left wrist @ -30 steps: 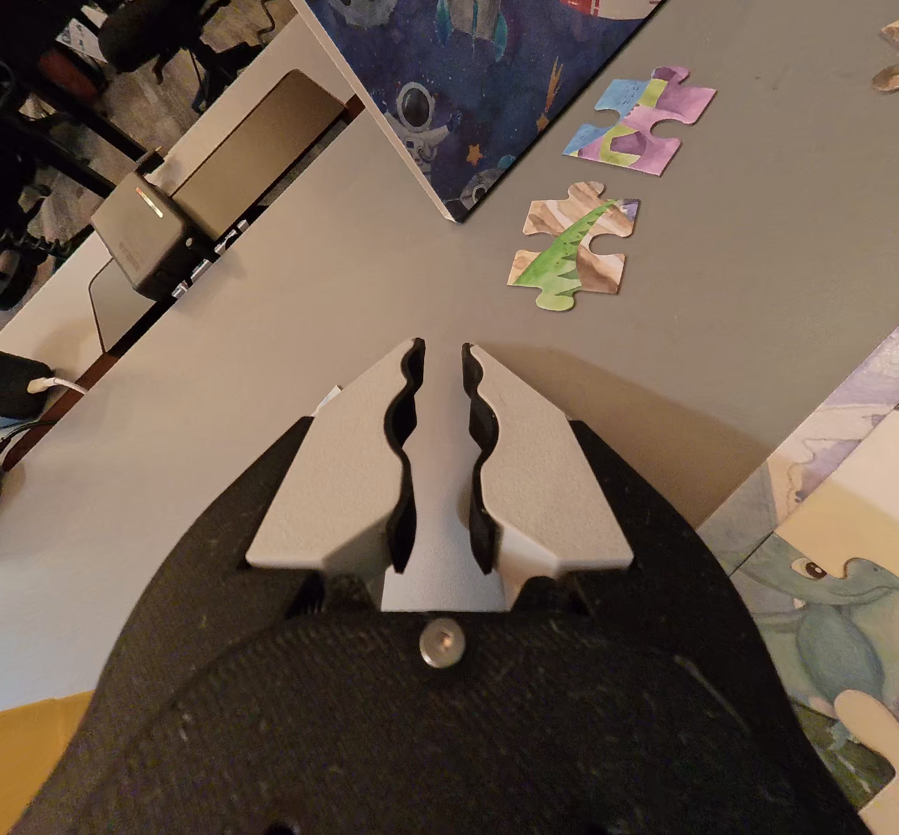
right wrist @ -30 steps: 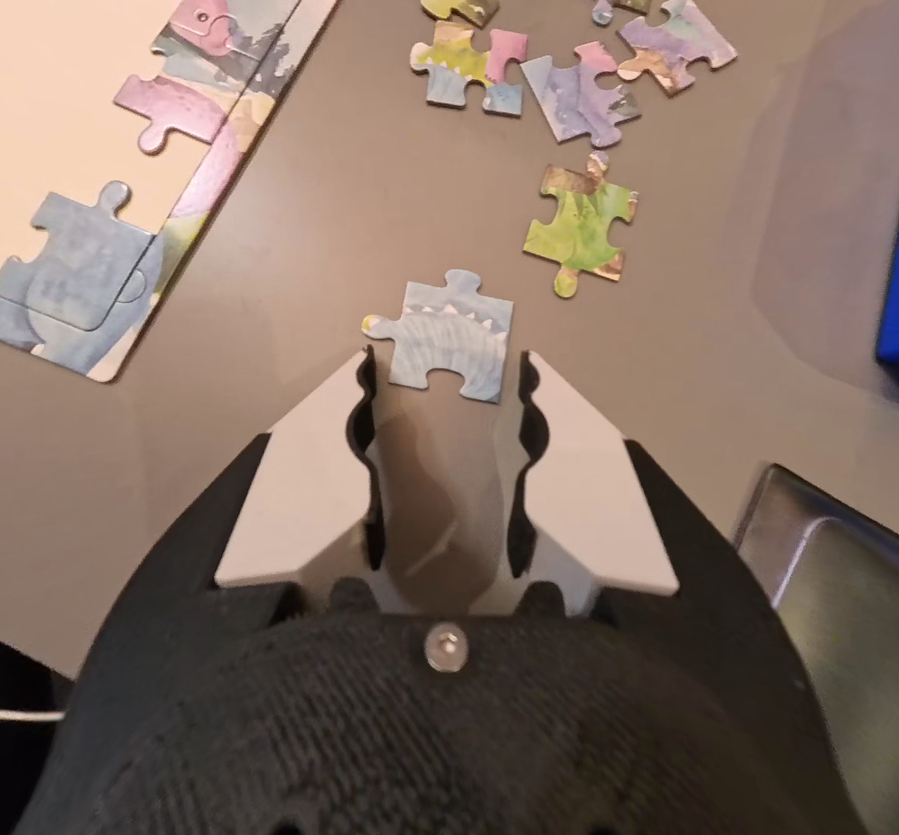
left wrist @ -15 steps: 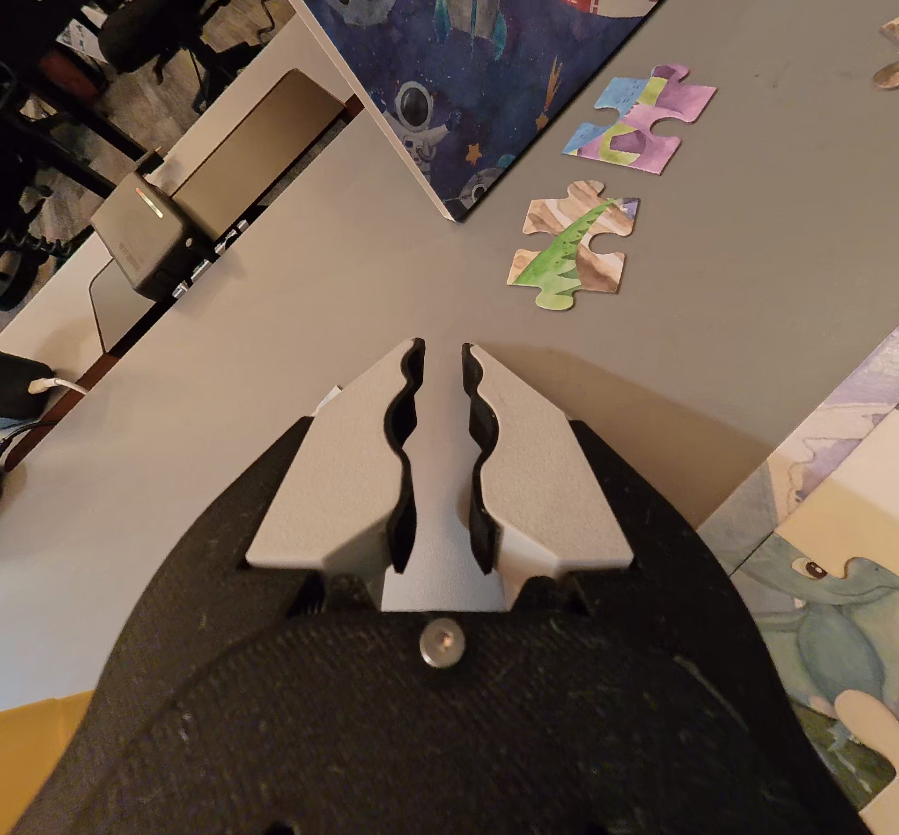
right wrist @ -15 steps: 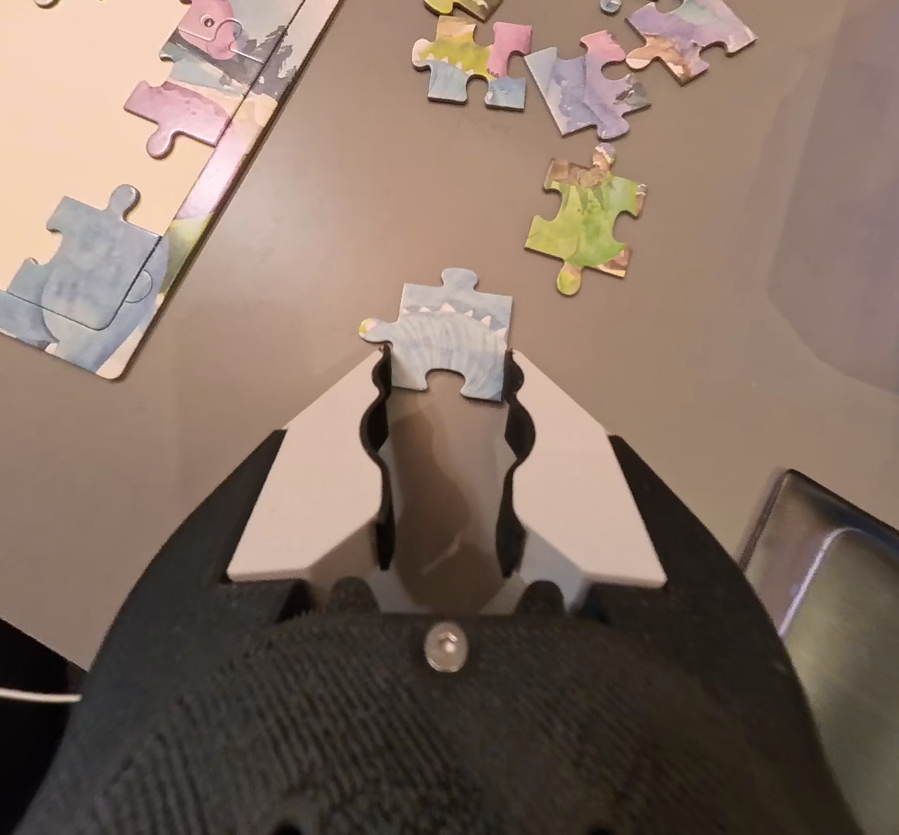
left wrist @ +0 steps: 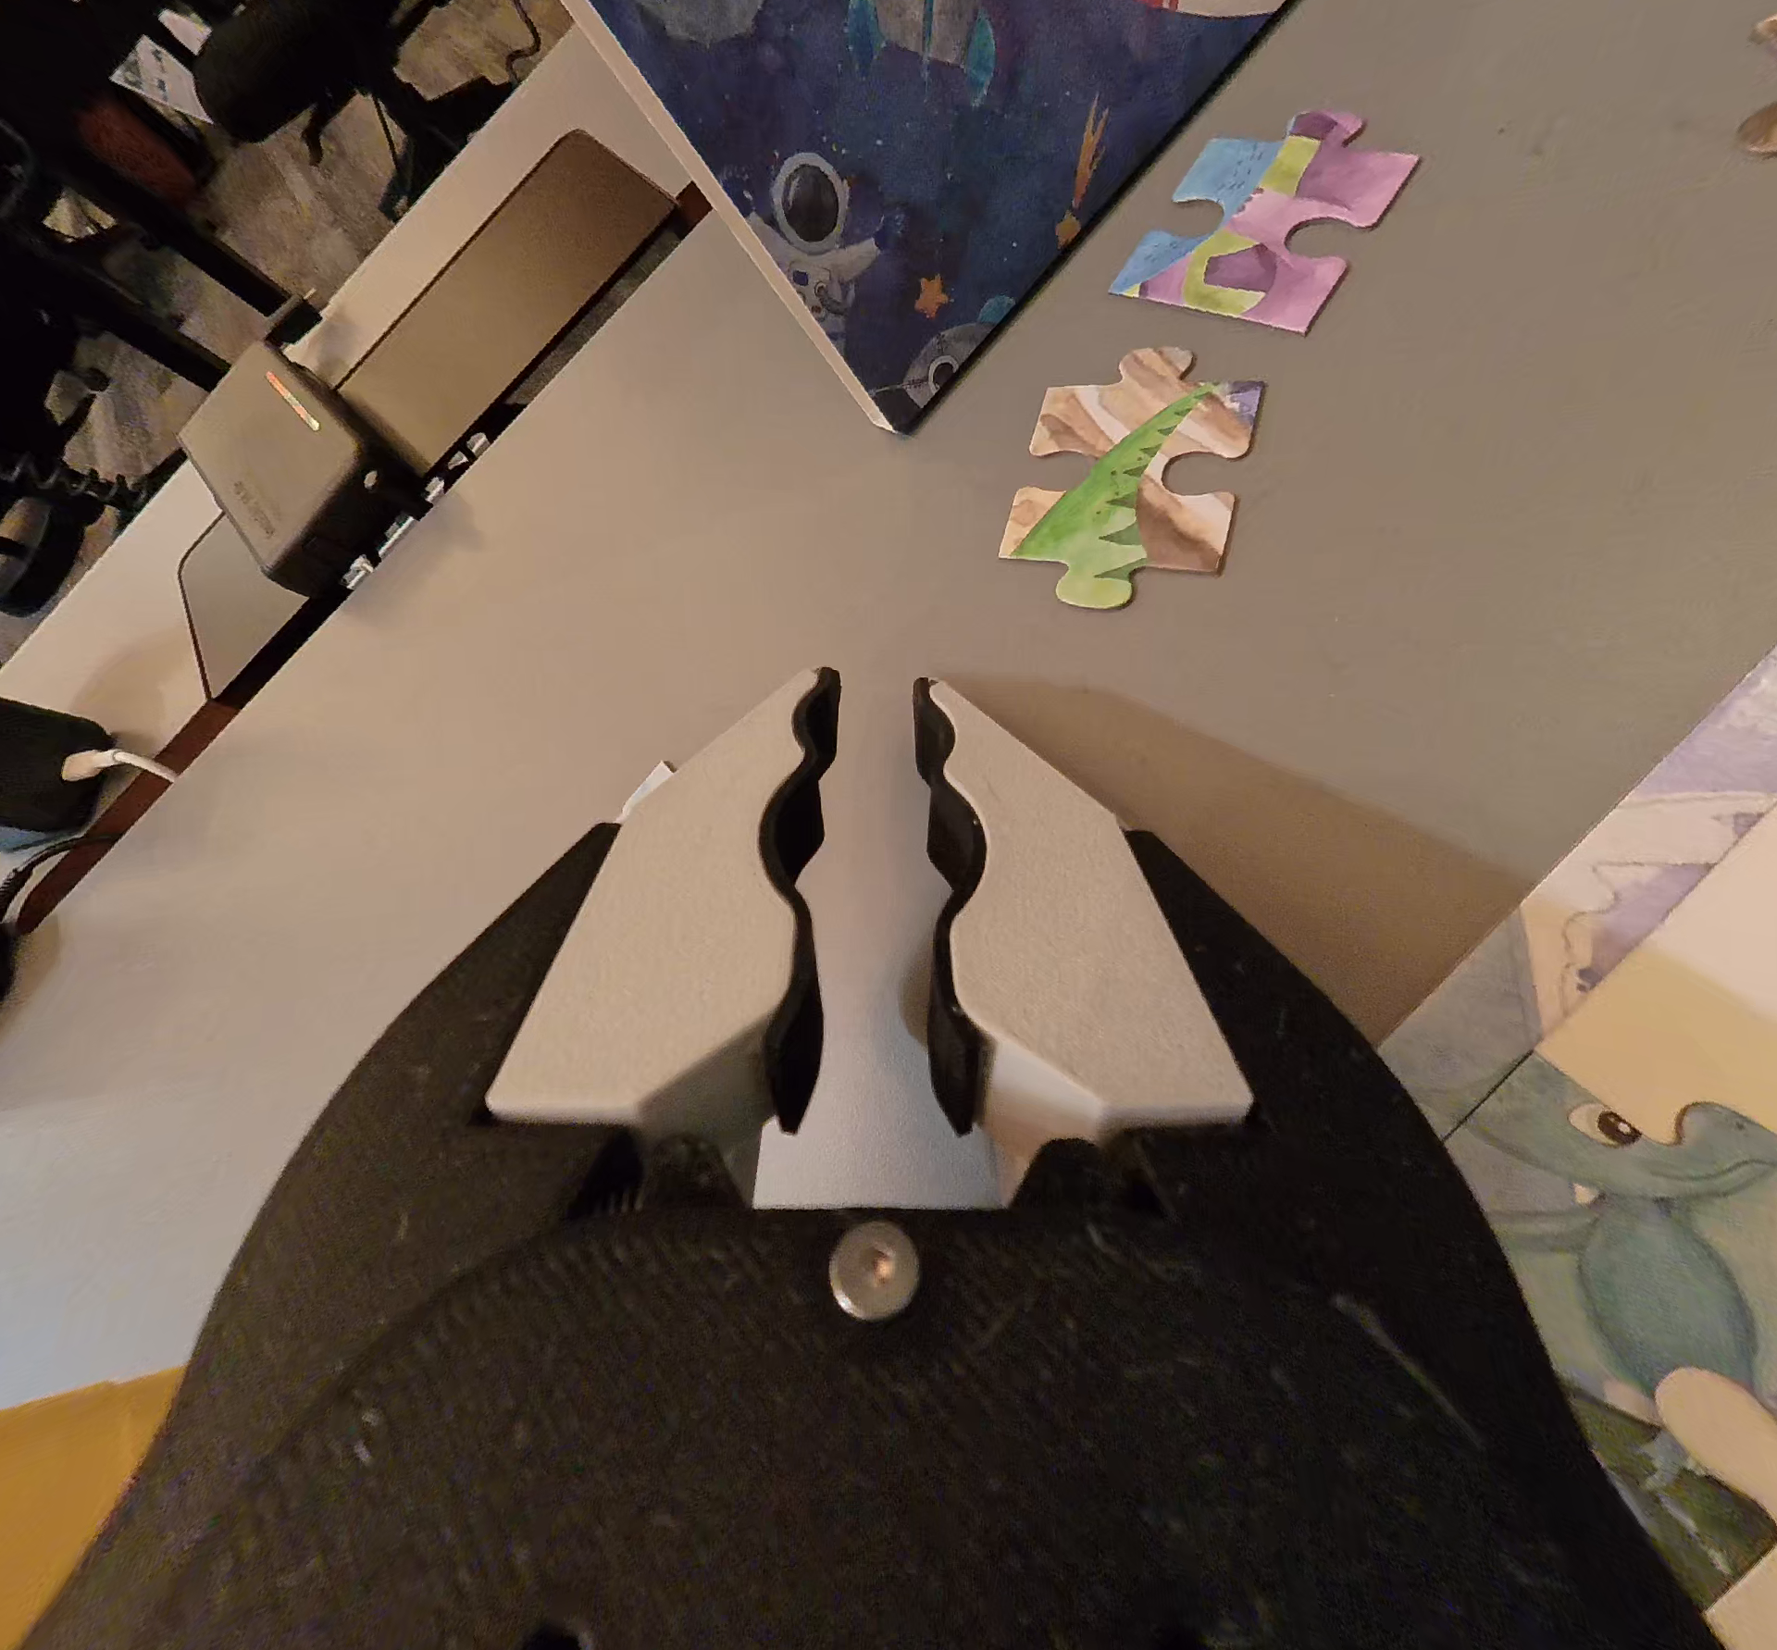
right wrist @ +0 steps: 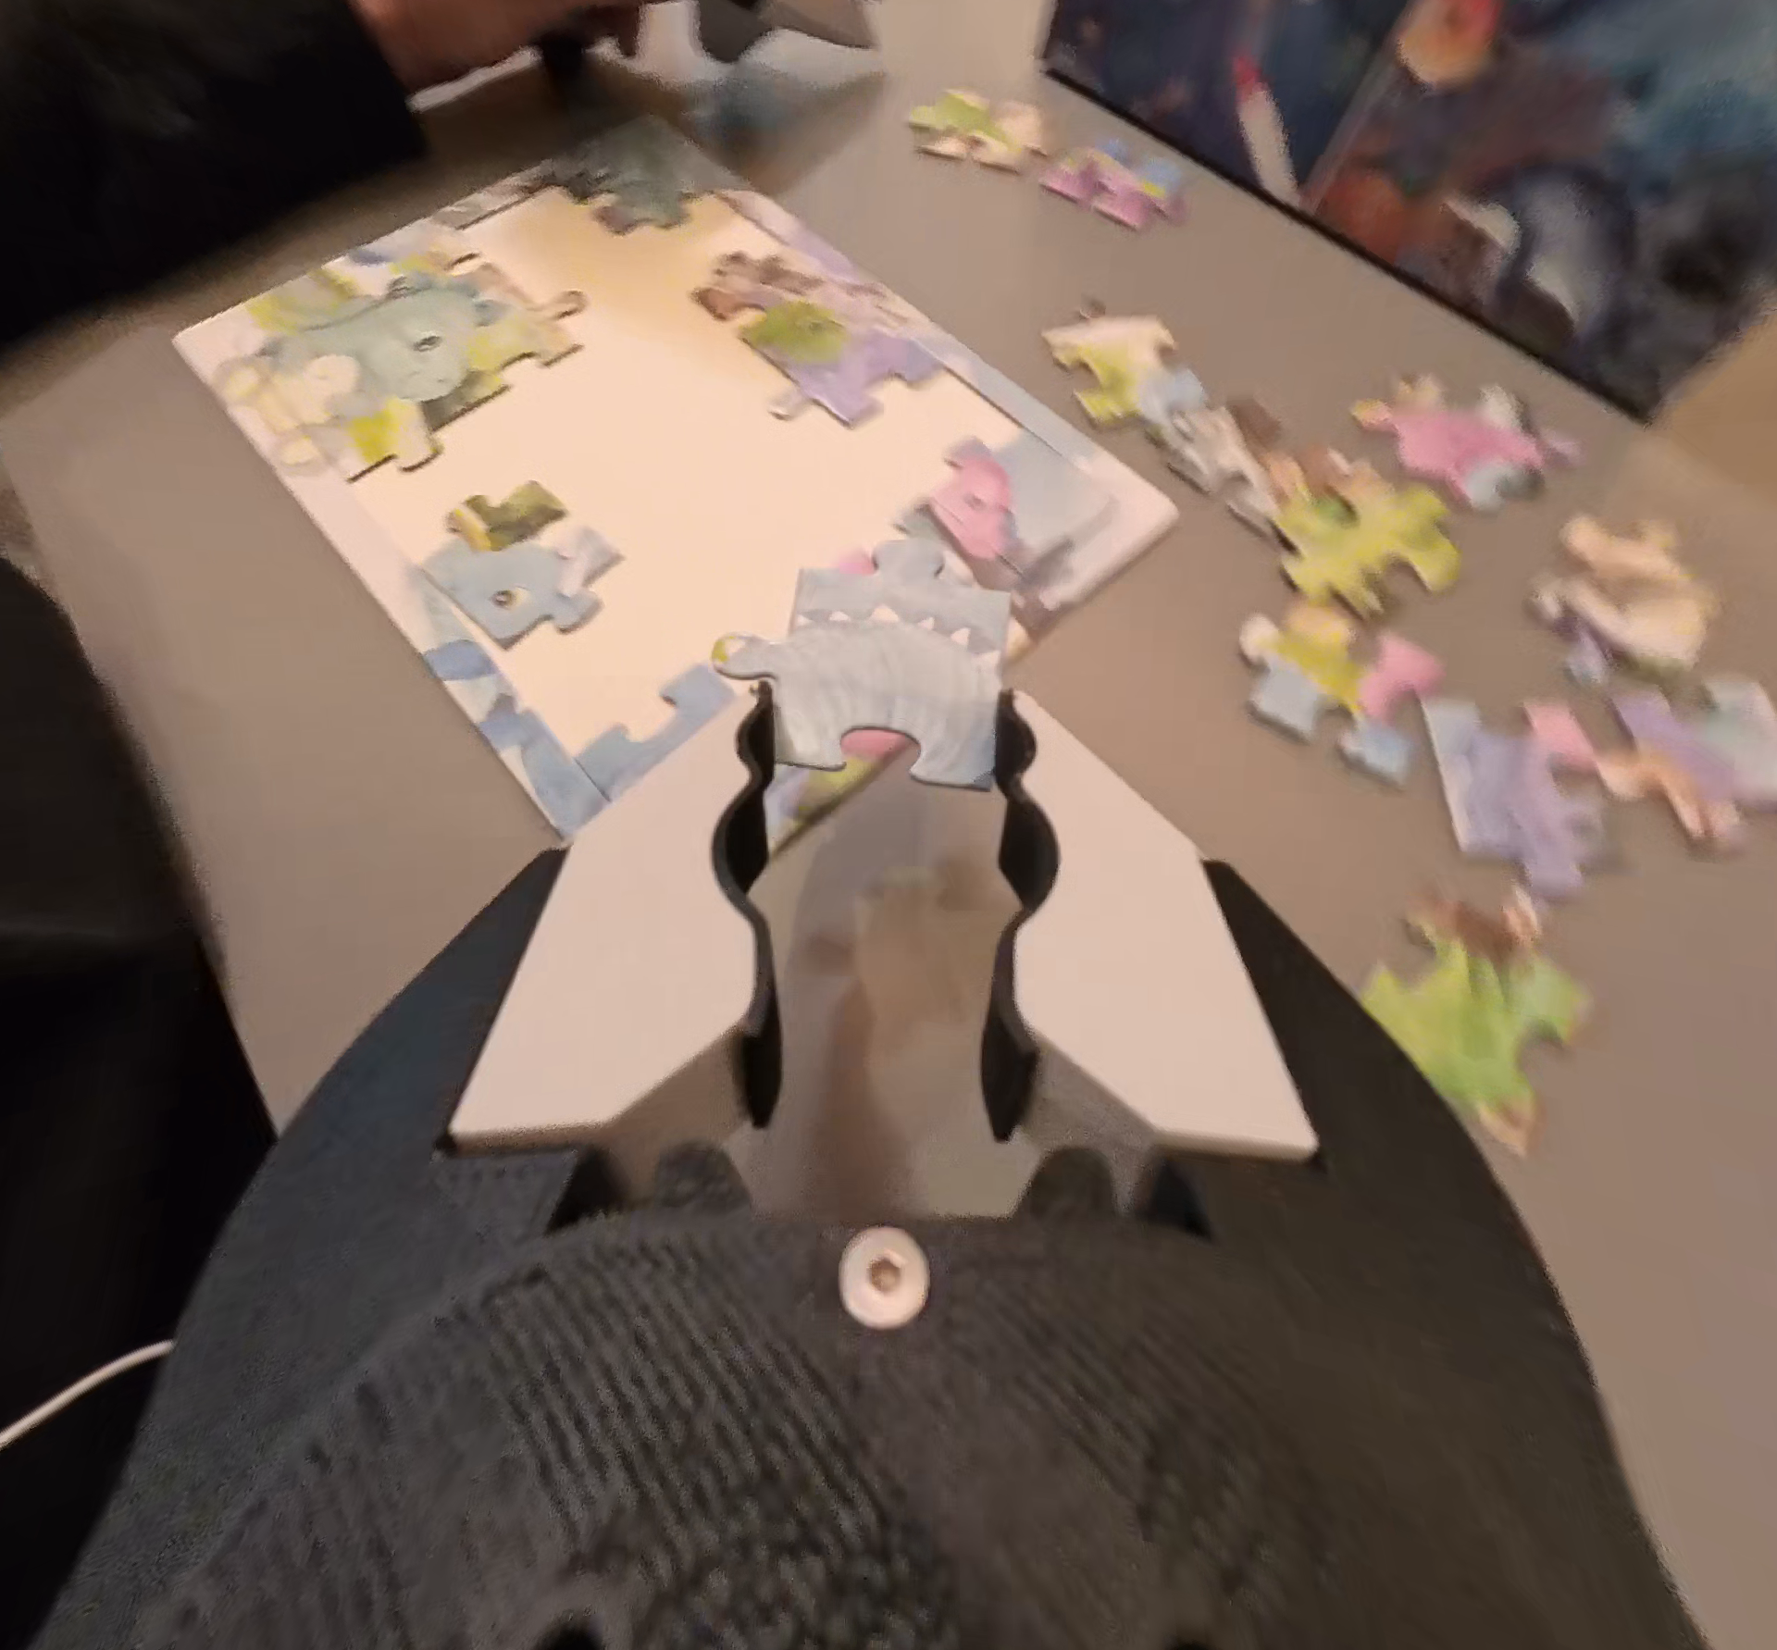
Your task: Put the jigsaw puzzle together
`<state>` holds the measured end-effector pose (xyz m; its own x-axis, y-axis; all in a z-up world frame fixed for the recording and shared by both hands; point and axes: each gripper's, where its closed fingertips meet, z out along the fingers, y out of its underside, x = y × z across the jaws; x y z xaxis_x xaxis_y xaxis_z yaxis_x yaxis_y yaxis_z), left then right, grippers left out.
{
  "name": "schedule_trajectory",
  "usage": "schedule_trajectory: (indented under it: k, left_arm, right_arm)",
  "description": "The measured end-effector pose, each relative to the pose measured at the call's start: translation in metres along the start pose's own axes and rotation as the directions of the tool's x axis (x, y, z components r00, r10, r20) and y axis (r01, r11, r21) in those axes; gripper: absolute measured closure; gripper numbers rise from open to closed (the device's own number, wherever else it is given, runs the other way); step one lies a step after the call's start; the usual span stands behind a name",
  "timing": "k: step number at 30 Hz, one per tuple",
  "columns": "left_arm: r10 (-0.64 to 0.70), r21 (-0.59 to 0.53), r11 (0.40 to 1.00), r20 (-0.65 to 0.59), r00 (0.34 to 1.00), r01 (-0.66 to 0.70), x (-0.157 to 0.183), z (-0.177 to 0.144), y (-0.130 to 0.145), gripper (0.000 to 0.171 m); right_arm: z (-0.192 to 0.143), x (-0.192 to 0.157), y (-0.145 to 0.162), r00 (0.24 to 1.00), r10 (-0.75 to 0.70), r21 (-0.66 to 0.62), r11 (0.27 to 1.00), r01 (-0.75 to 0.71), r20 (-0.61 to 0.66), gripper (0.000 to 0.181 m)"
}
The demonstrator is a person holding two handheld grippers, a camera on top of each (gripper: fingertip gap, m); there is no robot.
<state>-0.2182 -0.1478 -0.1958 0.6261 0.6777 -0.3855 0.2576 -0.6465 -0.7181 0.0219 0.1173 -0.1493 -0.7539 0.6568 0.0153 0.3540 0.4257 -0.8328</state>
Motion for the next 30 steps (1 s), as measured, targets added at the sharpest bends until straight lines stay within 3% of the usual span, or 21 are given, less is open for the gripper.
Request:
schedule_trajectory:
  k: [5,9,17,30]
  left_arm:
    - [0.0,-0.001,1.0,-0.001,1.0,0.0,0.0,0.0,0.0,0.158]
    - [-0.007,0.003,1.0,-0.005,1.0,0.007,0.0,0.0,0.0,0.158]
    - [-0.029,0.003,1.0,-0.03,0.999,0.029,0.0,0.0,-0.001,0.158]
    - [-0.017,-0.009,1.0,-0.034,0.999,0.016,0.002,0.002,0.001,0.157]
  right_arm:
    - [0.048,-0.046,-0.031,0.937,-0.301,0.02,0.953,0.303,0.177,0.137]
    - [0.082,-0.064,-0.029,0.845,-0.429,0.0,0.891,0.453,0.319,0.136]
    - [0.102,-0.076,-0.02,0.715,-0.531,0.007,0.805,0.593,0.455,0.137]
    - [0.113,-0.08,-0.016,0.644,-0.563,0.015,0.758,0.652,0.517,0.136]
